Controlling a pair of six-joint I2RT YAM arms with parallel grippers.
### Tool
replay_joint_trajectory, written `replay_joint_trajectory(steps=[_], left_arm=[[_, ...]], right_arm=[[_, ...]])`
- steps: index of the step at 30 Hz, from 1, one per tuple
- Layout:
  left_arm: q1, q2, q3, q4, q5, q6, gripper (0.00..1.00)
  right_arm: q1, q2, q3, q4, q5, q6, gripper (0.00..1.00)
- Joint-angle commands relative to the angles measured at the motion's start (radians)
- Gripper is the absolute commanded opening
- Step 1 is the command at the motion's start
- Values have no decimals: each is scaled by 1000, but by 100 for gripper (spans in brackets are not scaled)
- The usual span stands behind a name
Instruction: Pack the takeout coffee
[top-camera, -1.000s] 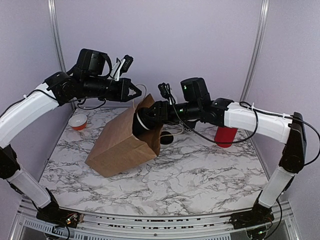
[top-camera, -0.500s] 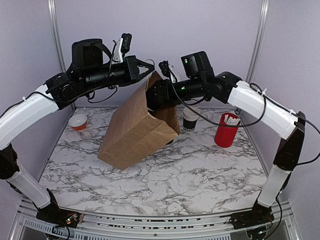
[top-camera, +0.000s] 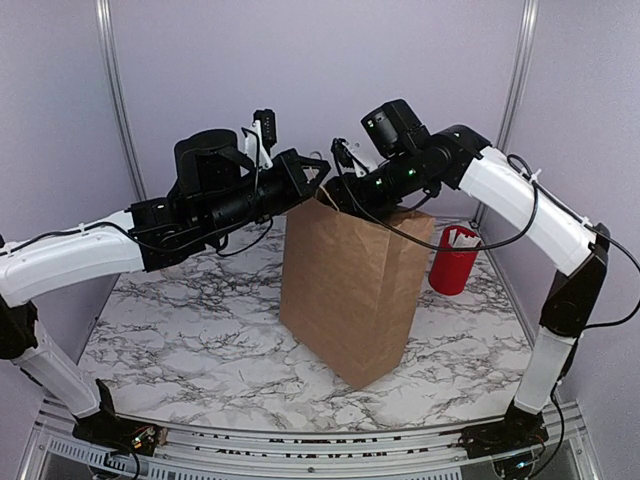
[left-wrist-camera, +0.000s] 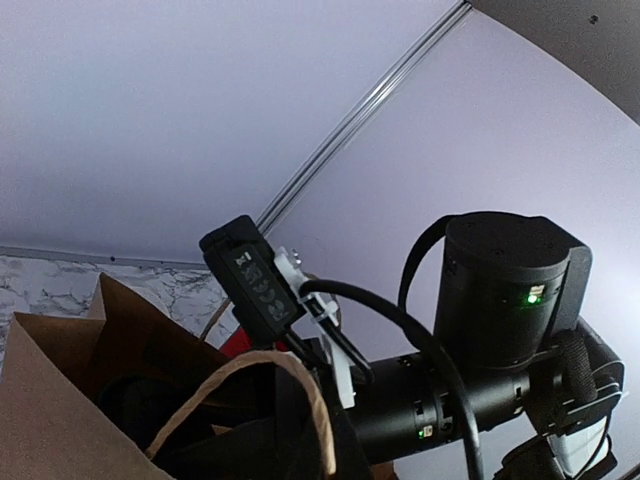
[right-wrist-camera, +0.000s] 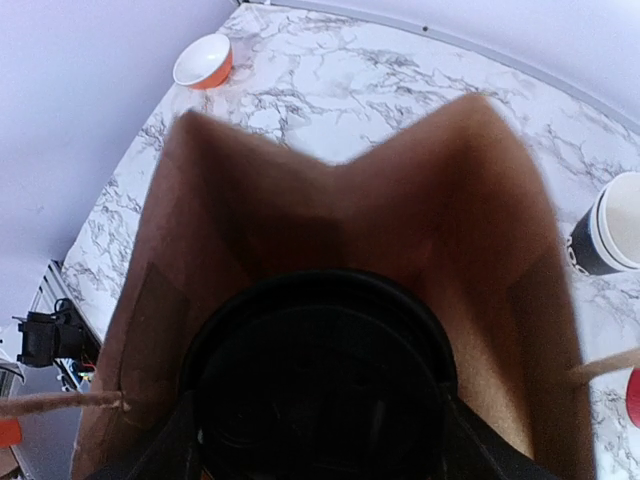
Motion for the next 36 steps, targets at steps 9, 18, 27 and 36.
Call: replay_joint_trajectory(steps=[9,18,27,36], left_arm=[[-45,-139,-273,157,-96,-52,0],[-75,-206,-338,156,-131,-20,0],[-93,-233,-385,156,-123,14,0],[-107,-260,-420,156,-134,37,0]], right_arm=[[74,-7,-77,-77,-3,-28,71],[113,-42,-185,-86,71,-47,71],[115,-16,-192,-97,106,-87,71],[125,34,-193,-115,108,-98,72]])
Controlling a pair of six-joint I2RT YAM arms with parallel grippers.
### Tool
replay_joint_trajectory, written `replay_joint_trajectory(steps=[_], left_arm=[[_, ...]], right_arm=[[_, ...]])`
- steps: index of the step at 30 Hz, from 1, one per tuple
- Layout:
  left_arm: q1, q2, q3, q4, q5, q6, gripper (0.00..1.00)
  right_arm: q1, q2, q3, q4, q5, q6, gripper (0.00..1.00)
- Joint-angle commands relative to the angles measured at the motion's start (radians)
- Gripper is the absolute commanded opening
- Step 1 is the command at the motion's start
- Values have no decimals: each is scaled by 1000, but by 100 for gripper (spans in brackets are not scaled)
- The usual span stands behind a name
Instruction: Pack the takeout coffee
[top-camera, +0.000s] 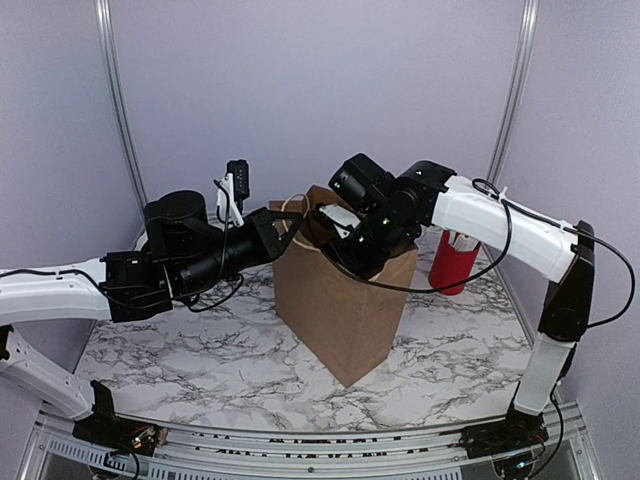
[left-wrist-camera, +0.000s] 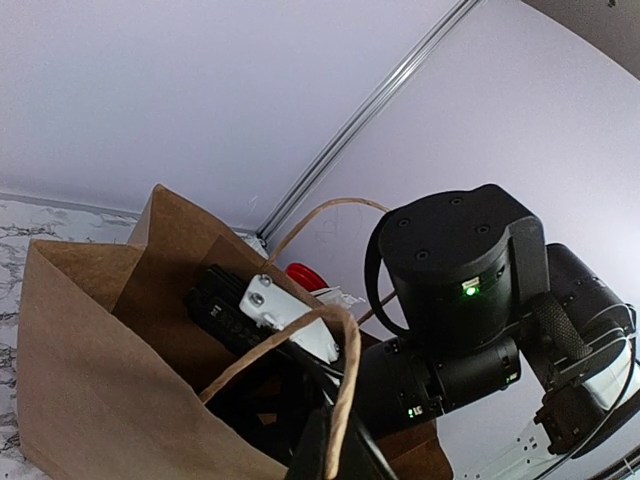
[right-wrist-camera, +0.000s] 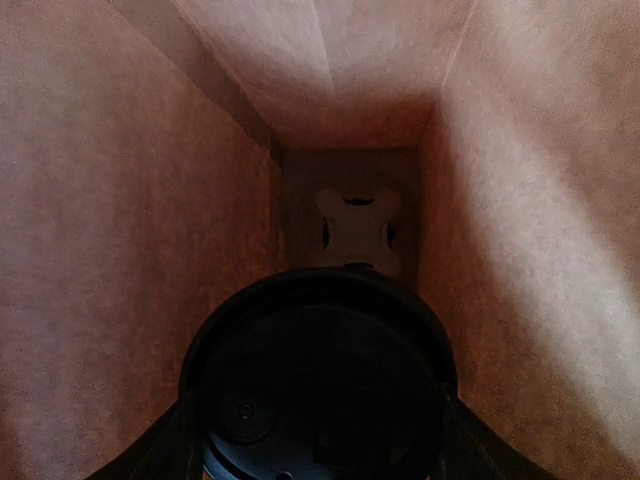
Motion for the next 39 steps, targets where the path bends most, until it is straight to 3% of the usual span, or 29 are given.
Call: replay_joint_trajectory(steps=[1,17,39], left_arm=[[-9,-39,-18,33,-14,29,0],[-11,-53,-50,31,-42,57,0],[-10,-57,-40,20,-28,68,0]], right_arm=[[14,28,21,-33,22,-20,72],[38,45,20,-171,67,-50,72],[39,43,-162,-76,51,-46,74]])
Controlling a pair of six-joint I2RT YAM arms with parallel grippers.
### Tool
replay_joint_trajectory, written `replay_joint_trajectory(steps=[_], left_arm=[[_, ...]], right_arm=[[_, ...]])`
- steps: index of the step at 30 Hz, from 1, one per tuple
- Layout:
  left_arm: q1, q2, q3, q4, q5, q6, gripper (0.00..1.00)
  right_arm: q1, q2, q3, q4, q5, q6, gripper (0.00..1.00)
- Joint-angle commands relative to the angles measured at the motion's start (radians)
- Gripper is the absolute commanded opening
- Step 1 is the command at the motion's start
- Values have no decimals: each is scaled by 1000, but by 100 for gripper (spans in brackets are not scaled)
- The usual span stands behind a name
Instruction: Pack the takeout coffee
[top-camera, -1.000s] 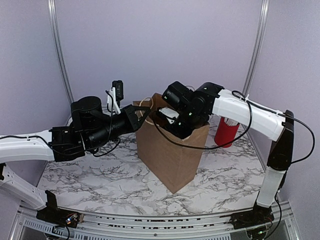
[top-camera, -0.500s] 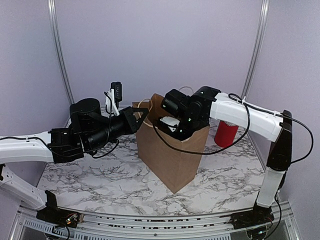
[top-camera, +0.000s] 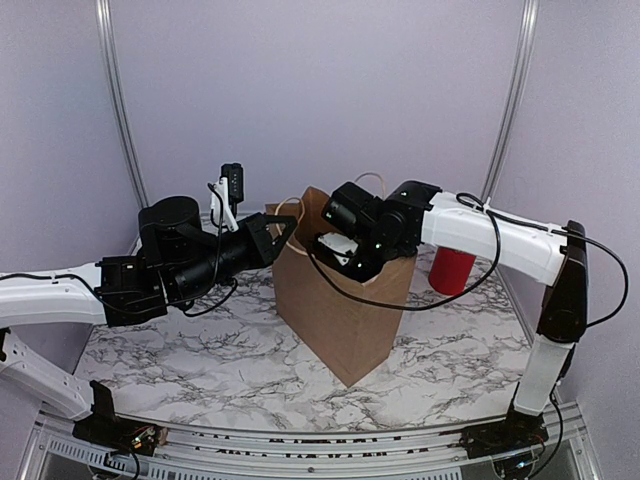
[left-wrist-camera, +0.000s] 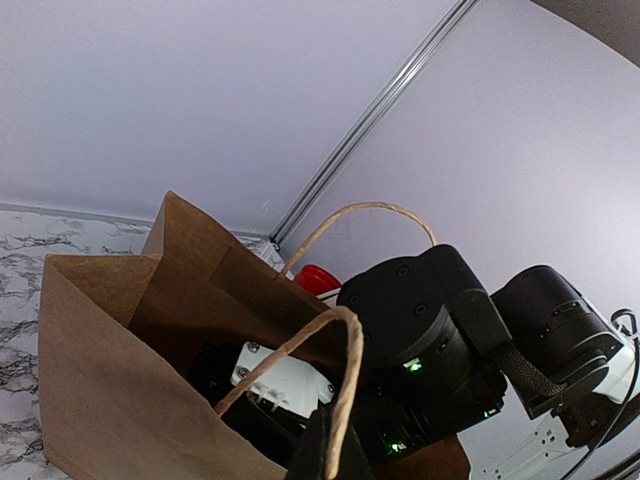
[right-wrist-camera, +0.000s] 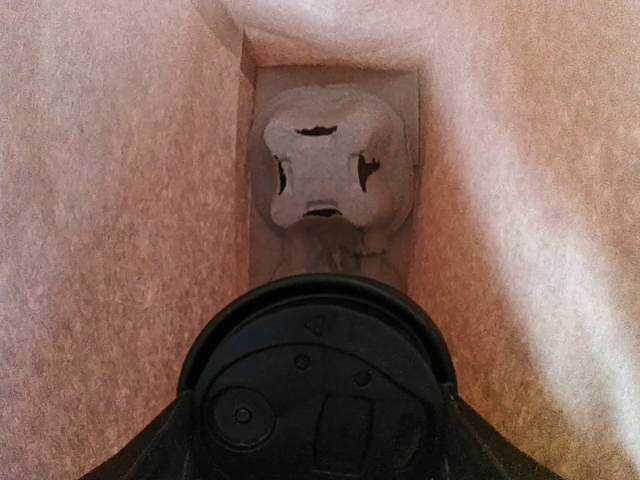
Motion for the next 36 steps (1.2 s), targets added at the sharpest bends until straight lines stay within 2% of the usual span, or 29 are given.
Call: replay_joint_trajectory(steps=[1,26,31,36], left_arm=[[-5,-22,4,15,-2,20,0],[-5,-6,20,-39,-50,33,0],[-6,-3,25,-50,-56,34,0],[-6,-5,31,-53,-58,43,0]], right_arm=[[7,27,-58,-38,10,-5,74],[30,36,181,-163,58,-1,74],[33,39,166,-186,61,-8,74],[33,22,76,-171,56,-8,75]])
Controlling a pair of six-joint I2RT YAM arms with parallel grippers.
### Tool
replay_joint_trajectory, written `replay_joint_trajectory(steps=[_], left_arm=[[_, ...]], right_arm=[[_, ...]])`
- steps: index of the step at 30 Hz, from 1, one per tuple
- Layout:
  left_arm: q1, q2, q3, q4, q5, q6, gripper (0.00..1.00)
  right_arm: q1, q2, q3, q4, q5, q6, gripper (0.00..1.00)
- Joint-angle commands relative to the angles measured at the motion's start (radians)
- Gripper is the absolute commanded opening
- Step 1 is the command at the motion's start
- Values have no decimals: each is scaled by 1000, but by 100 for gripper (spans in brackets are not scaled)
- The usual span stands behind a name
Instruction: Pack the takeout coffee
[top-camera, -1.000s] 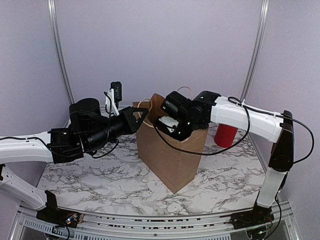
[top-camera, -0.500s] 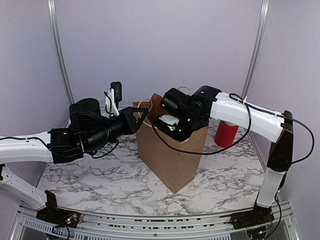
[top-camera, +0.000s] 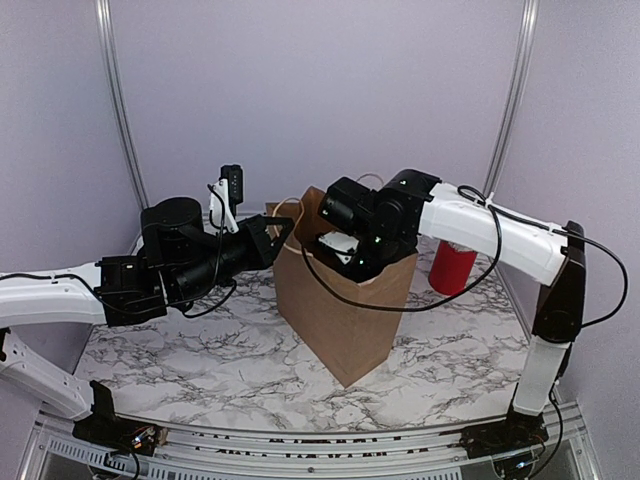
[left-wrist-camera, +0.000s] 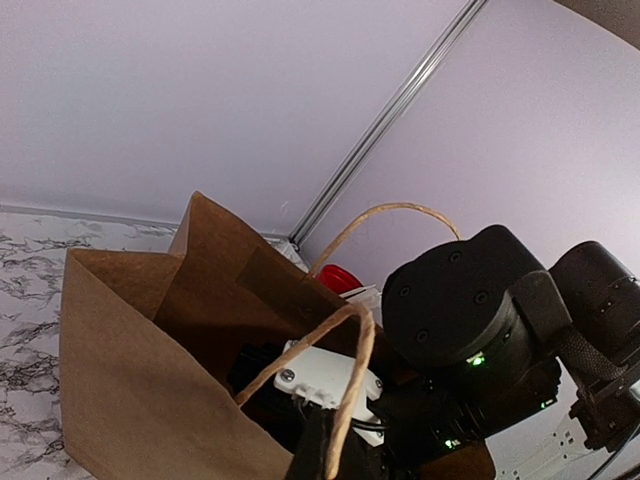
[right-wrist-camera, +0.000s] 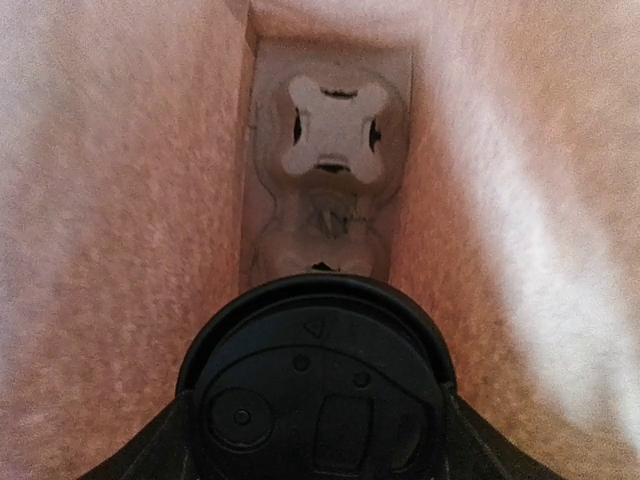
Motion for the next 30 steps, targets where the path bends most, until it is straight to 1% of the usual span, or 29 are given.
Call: replay_joint_trajectory(steps=[1,7,16,20,22,30], left_arm=[[-5,-4,29,-23,-21,22,0],[-4,2,35,-22,-14,22,0],[-5,-3,37,-24,-11,27,0],[-4,-1,40,-24,-10,26,0],[-4,2,40,-24,-9,28,0],[-4,11,41,-24,-14,28,0]], right_arm=[[10,-6,-70,0,7,-7,75],[10,0,-152,40,-5,-9,75],[10,17,-129,35,7,-13,78],[11,16,-127,29,13,-14,77],[10,15,-106,17,21,-13,77],[10,17,86,-47,39,-10,77]])
